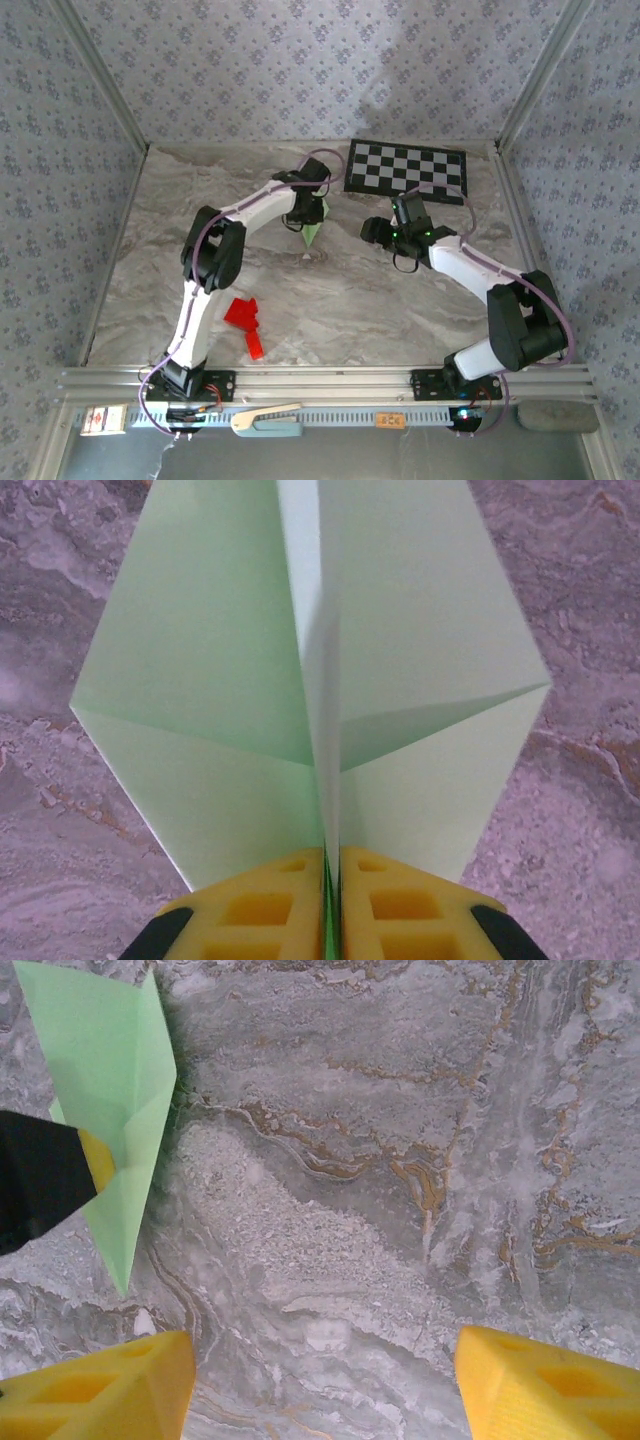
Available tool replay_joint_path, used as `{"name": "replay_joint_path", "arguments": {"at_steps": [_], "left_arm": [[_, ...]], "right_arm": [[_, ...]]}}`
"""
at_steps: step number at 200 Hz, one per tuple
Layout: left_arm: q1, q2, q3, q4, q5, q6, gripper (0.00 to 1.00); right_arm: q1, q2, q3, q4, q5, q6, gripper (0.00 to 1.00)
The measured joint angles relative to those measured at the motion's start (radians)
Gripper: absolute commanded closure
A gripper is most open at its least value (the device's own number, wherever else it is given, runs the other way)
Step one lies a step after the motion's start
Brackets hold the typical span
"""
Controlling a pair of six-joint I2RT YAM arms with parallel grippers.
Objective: Fold a paper plane with a square sheet of paper (pick it up from the middle)
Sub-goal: Move the paper plane to the top-center of the table.
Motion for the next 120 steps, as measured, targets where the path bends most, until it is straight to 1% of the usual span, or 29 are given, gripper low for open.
{"name": "replay_joint_path", "arguments": {"at_steps": [34,50,120], "left_arm": [[0.0,0.03,0.047,-0.029,-0.015,-0.026,0.86],[0.0,0.046,0.062,-0.037,-0.019,-0.033,0.83],[-0.005,0.087,0.09,-0.063,-0.026,-0.034,0.78]], "right_arm": [[-0.002,-0.001,-0.005,0.0,-0.002,0.012,0.3],[-0.002,-0.003,-0.005,0.0,-0.005,0.016,0.3],[-0.002,-0.009,-0.005,0.0,-0.006,0.024,0.3]]}}
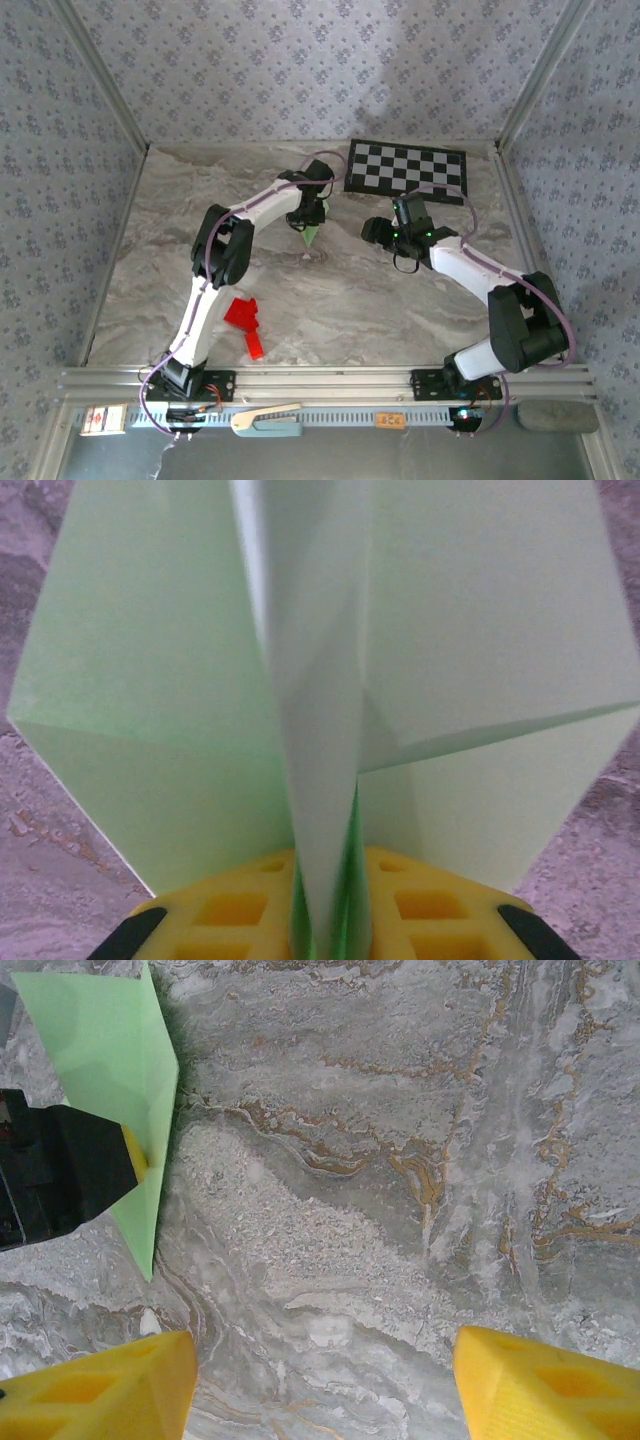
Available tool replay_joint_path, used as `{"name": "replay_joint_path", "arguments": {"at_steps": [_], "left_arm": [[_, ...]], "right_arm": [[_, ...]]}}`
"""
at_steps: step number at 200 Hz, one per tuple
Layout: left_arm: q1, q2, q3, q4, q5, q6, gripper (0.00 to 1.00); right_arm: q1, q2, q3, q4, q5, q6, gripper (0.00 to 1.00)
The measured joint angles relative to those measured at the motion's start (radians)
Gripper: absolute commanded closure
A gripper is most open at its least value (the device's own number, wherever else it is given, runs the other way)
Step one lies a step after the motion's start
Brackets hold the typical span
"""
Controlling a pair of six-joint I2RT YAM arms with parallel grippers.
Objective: Fold a paper plane with a square sheet of paper (pick it up from the middle)
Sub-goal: Move the paper plane to the top-center of the table.
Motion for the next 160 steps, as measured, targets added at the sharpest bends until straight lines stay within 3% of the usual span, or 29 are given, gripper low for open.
{"name": "replay_joint_path", "arguments": {"at_steps": [160], "left_arm": [[-0.016,0.026,0.023,-0.002,-0.037,0.001,0.59]], "right_arm": [[0.0,0.0,0.0,0.0,0.0,0.003,0.3]]}}
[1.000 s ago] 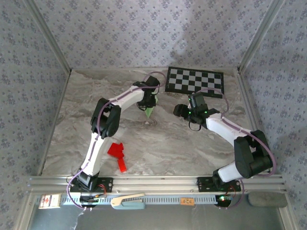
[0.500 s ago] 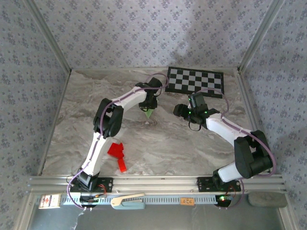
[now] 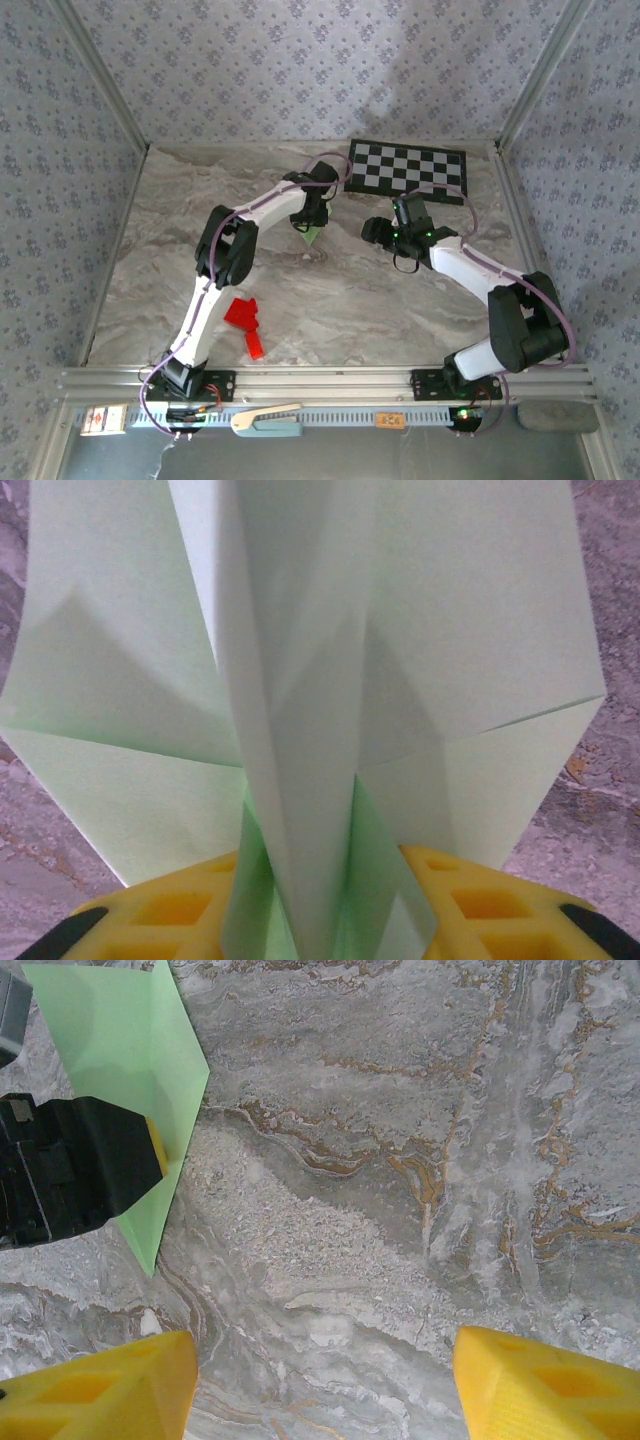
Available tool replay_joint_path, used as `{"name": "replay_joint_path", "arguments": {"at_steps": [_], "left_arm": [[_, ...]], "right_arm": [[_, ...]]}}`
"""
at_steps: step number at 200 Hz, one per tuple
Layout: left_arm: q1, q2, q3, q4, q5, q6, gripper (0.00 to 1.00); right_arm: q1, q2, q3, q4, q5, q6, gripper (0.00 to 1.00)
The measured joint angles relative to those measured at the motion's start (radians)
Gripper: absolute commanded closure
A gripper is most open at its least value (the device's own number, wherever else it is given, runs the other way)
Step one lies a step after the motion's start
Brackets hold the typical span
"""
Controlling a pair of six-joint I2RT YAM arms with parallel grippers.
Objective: Fold a paper plane with a square sheet of paper (pick it up from the middle)
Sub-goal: Move the paper plane to the top-center of the table.
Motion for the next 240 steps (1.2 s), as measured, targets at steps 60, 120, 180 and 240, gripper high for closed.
{"name": "replay_joint_path", "arguments": {"at_steps": [60,120,180,240], "left_arm": [[0.0,0.0,0.0,0.005,0.001,0.003,0.57],[-0.006,-0.004,0.003,0.004,-0.003,0.0,0.53],[-0.013,-0.13,-0.04,0.031,-0.031,-0.023,0.51],[-0.019,-0.281,-0.116,0.058,-0.07,-0.024,0.44]], "right_arm": [[0.0,0.0,0.0,0.0,0.0,0.0,0.3],[0.0,0.0,0.0,-0.007,0.0,0.0,0.3],[0.0,0.0,0.0,-0.018,0.001,0.0,0.3],[0.0,-0.01,0.014,-0.074,0.026,-0.021,0.26]]}}
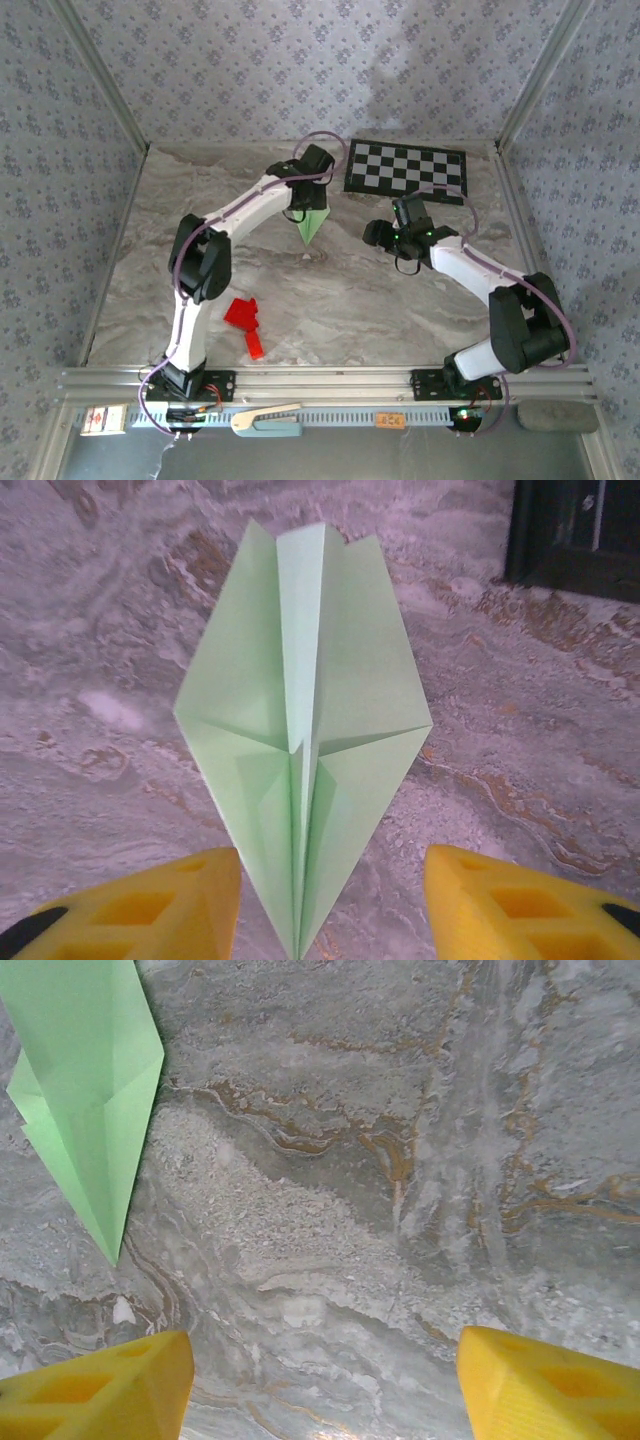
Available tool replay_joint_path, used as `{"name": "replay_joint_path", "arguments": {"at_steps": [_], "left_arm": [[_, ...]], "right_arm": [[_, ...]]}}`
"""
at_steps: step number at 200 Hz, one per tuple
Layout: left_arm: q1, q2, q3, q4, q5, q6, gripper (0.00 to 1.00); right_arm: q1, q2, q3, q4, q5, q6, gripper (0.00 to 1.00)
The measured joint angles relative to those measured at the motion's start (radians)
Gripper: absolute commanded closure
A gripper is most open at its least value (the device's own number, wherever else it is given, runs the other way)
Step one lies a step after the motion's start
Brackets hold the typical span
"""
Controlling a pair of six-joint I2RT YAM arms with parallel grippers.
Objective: Fold a paper plane with a square sheet of paper (pick it up from the middle)
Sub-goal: Move the paper plane to the top-center of the table, then reset both arms
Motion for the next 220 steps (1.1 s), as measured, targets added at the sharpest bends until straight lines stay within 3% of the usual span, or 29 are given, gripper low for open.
{"name": "replay_joint_path", "arguments": {"at_steps": [22,63,72,127,159,191,204,220], "left_arm": [[0.002,-0.119,-0.085,0.032,-0.037,0.008,0.36],[0.048,-0.439,-0.324,0.148,-0.162,0.043,0.05],[0.069,-0.505,-0.389,0.179,-0.201,0.051,0.01],[0.277,-0.723,-0.8,0.348,-0.335,0.101,0.0],[0.414,-0.843,-1.064,0.481,-0.379,0.151,0.0],[0.481,-0.912,-1.163,0.56,-0.378,0.193,0.0],[0.553,-0.922,-1.191,0.639,-0.28,0.229,0.0],[0.651,-0.915,-1.238,0.714,-0.238,0.258,0.0]], "right_arm": [[-0.002,-0.039,0.034,-0.042,0.048,-0.049,0.21],[-0.018,-0.138,0.122,-0.074,0.216,-0.17,0.0],[-0.023,-0.157,0.126,-0.074,0.262,-0.203,0.0],[-0.085,-0.229,0.007,0.032,0.547,-0.344,0.0],[-0.178,-0.238,-0.145,0.121,0.622,-0.369,0.0],[-0.253,-0.238,-0.208,0.143,0.648,-0.369,0.0],[-0.29,-0.236,-0.252,0.243,0.634,-0.368,0.0],[-0.352,-0.213,-0.326,0.339,0.635,-0.375,0.0]]}}
